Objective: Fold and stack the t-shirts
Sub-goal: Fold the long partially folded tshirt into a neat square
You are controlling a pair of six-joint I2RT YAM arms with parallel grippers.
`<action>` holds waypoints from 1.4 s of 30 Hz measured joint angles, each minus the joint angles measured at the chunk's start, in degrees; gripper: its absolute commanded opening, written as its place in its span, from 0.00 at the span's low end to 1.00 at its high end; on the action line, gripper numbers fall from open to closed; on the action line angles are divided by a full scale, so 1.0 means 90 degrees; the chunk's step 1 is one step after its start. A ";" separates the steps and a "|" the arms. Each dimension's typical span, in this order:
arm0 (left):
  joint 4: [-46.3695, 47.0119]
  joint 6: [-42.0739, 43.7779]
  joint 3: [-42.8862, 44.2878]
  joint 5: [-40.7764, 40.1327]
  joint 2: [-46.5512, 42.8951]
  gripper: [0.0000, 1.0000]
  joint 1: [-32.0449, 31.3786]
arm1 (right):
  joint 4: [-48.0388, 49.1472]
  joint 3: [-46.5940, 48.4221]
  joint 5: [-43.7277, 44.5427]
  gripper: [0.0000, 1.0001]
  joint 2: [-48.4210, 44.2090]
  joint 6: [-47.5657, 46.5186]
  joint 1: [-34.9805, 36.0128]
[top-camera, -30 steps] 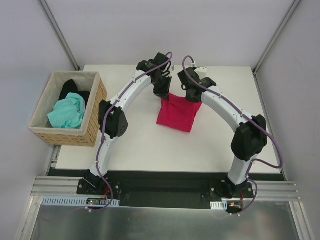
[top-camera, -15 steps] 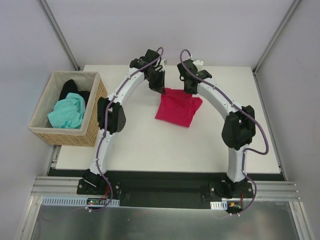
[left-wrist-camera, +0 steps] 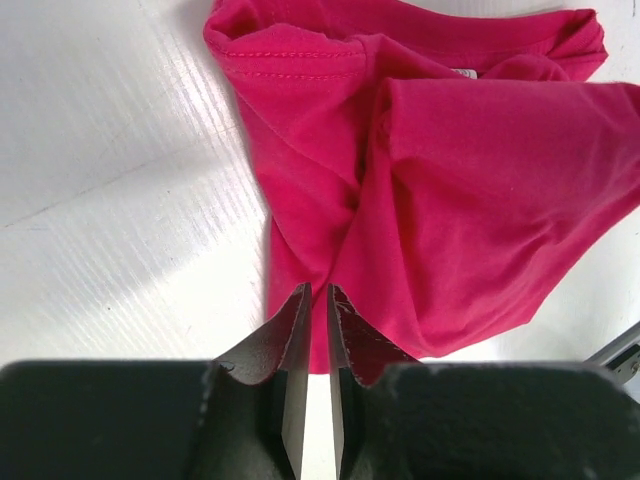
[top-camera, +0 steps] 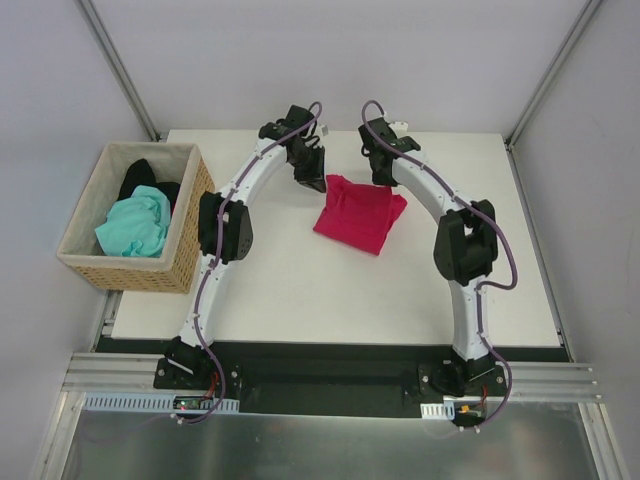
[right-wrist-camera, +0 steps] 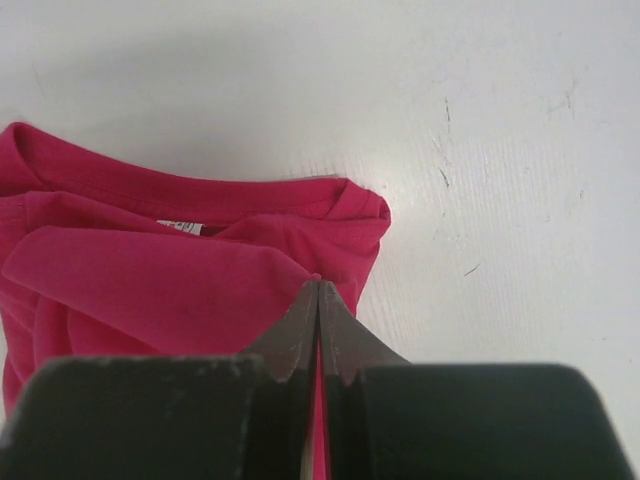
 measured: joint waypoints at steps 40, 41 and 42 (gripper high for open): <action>0.0284 -0.0202 -0.1173 0.0313 -0.0384 0.11 -0.0061 | -0.0374 -0.1105 -0.0129 0.32 -0.1059 -0.0066 -0.0223; 0.0287 -0.0211 -0.1173 0.0325 -0.0384 0.13 -0.0063 | -0.0391 -0.1122 -0.0172 0.32 -0.1059 -0.0063 -0.0216; 0.0287 -0.0216 -0.1173 0.0340 -0.0384 0.16 -0.0063 | -0.0401 -0.1124 -0.0209 0.33 -0.1059 -0.0063 -0.0214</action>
